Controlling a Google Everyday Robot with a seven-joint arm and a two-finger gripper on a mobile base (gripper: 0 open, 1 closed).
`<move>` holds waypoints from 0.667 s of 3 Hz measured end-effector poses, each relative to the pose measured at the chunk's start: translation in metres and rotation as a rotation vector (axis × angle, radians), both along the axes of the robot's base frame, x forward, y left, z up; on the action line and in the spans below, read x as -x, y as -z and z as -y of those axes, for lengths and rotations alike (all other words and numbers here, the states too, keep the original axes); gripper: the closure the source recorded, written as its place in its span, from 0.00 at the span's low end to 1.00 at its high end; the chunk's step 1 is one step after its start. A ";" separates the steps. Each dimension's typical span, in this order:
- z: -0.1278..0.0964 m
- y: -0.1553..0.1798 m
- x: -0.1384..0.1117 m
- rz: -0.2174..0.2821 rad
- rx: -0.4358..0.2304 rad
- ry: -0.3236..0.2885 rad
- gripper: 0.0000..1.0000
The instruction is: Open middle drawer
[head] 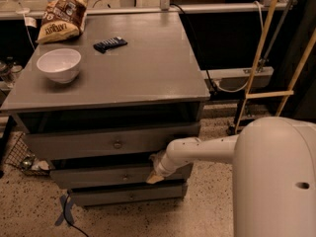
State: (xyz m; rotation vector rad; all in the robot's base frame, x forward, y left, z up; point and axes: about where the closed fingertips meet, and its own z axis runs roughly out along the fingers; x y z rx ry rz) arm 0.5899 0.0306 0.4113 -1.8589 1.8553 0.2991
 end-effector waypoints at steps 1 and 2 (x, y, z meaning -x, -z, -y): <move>0.000 0.000 0.000 0.000 0.000 0.000 0.64; 0.000 0.000 0.001 0.000 0.000 0.000 0.87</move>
Offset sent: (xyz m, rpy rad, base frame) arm -0.0244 0.0079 0.0233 0.1337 0.0401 0.0958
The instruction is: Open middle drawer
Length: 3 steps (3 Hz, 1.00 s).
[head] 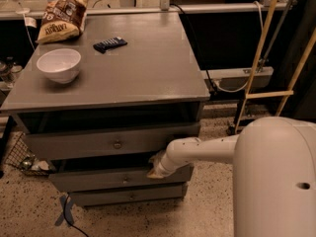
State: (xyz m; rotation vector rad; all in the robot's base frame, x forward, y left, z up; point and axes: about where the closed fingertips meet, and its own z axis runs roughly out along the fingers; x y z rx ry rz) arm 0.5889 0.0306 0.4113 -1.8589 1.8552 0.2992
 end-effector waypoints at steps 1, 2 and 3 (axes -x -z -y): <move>0.000 0.000 0.000 0.000 0.000 0.000 1.00; 0.000 0.000 0.000 0.000 0.000 0.000 1.00; 0.000 0.000 0.000 0.000 0.000 0.000 1.00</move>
Offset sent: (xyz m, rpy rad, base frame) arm -0.0997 -0.0227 0.0378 0.2133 0.1817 0.0847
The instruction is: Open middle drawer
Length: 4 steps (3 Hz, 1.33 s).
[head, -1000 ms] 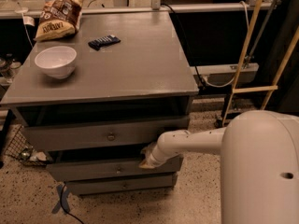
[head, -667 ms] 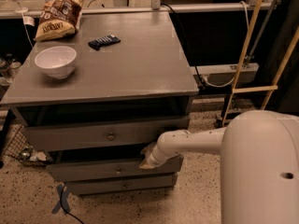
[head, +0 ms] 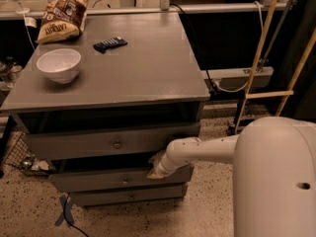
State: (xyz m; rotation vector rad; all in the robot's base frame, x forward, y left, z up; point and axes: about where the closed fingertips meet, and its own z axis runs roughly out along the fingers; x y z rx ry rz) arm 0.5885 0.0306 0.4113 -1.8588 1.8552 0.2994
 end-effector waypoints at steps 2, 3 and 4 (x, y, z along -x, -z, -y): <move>0.000 0.000 0.000 0.000 0.000 0.000 1.00; 0.000 0.000 0.000 0.000 0.000 0.000 1.00; 0.000 0.000 0.000 0.000 0.000 0.000 1.00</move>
Offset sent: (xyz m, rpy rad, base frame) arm -0.1554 -0.0490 0.0456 0.2425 0.2584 -0.0392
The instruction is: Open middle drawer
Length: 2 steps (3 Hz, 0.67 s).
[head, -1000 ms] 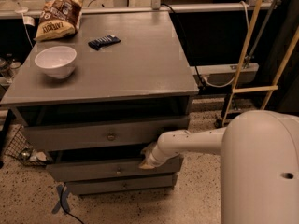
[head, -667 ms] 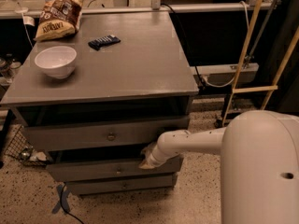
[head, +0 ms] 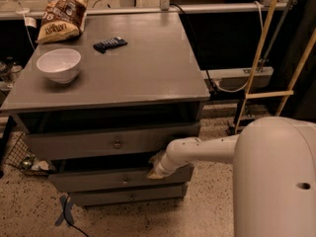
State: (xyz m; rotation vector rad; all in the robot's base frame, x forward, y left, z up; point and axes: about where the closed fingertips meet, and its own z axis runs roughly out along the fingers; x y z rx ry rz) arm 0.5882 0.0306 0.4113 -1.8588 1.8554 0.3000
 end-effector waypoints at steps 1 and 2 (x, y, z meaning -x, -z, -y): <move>0.000 0.000 0.000 0.000 0.000 0.000 1.00; 0.000 0.000 0.000 0.000 0.000 0.000 1.00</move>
Offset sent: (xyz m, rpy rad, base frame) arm -0.1600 -0.0254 0.0437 -0.0813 -0.0611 -0.1147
